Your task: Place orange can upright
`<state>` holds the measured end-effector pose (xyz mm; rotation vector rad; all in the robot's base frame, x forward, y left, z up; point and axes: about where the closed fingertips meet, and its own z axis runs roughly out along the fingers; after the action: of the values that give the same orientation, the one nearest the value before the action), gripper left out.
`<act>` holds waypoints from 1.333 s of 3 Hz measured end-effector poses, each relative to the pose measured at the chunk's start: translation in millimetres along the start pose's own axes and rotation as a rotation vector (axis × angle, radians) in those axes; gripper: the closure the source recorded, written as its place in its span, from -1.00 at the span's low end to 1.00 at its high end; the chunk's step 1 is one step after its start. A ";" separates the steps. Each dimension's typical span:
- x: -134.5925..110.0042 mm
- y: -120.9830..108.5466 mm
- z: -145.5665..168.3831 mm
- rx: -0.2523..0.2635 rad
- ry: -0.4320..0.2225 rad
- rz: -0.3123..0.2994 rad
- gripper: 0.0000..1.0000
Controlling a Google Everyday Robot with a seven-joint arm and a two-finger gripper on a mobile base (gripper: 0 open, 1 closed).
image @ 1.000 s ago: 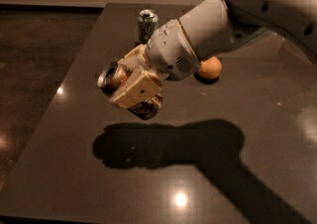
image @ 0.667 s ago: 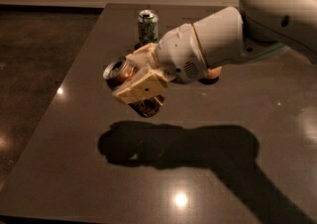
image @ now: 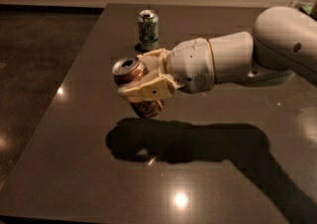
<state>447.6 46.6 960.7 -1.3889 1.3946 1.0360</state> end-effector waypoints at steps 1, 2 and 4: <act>13.9 1.9 -0.8 -0.022 -0.089 0.013 1.00; 22.7 2.3 -1.3 -0.029 -0.134 0.018 1.00; 45.8 4.5 -2.9 -0.011 -0.198 0.040 0.51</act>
Offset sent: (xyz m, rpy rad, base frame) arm 0.0006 -0.0160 -0.0338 0.1905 0.0323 0.0247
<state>443.9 32.0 917.1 -1.2341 1.2776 1.1749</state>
